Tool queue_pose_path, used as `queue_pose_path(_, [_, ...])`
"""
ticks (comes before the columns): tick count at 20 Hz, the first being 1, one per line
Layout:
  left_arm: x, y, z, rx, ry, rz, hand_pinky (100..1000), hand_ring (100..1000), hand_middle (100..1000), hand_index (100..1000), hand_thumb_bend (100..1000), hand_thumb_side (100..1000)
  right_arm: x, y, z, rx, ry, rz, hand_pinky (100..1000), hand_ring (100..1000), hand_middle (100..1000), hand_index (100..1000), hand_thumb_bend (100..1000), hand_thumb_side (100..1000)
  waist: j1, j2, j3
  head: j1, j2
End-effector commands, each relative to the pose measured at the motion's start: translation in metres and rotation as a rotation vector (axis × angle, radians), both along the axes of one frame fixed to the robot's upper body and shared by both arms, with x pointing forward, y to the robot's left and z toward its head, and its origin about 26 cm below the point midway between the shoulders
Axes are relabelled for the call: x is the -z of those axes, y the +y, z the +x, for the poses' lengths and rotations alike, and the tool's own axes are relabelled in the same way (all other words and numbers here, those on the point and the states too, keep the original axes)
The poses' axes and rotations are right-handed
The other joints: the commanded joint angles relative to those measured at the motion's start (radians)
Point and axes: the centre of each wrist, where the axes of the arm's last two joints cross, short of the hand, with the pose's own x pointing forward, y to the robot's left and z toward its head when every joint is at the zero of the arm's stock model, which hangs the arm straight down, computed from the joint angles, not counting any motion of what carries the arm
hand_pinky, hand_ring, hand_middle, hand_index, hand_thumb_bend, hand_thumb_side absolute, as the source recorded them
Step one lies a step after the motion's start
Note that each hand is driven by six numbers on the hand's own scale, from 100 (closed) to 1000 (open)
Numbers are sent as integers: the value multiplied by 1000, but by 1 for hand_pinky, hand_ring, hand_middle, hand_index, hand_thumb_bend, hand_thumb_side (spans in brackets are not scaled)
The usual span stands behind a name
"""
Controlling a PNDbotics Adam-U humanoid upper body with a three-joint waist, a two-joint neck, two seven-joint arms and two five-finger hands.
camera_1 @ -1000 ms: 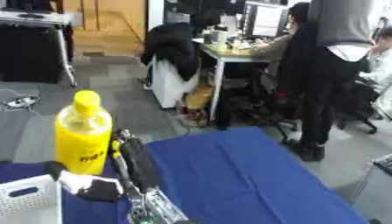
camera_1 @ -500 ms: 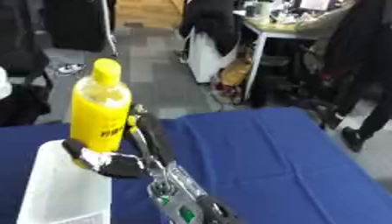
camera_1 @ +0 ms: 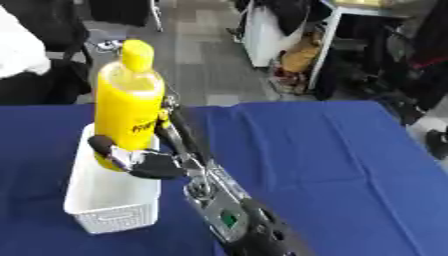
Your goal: Pick up objects on the table and place them in the box.
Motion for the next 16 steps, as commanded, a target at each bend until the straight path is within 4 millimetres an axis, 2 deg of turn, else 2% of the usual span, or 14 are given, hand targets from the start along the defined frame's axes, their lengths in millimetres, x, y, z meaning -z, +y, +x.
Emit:
queue_pose_path(1, [-11, -5, -3, 9, -30, 6, 718, 634, 871, 879, 237, 907, -16, -1, 4, -7, -44, -8, 100, 100, 100, 284, 100, 831, 1, -7, 10, -39, -45])
queue_pose_path(5, [-18, -11, -4, 27, -39, 7, 717, 632, 872, 880, 251, 903, -22, -14, 16, 45, -62, -24, 100, 100, 100, 282, 100, 833, -10, 12, 35, -92, -82])
queue_pose_path(9, [-23, -14, -4, 40, -43, 8, 717, 631, 873, 880, 252, 904, -25, -31, 30, 125, -80, -24, 100, 100, 100, 295, 100, 861, -22, 24, 55, -135, -106])
queue_pose_path(16, [-25, -16, -5, 55, -43, 18, 716, 631, 873, 880, 252, 905, -10, -50, 46, 249, -108, -67, 100, 100, 100, 288, 100, 865, -26, 31, 63, -159, -117])
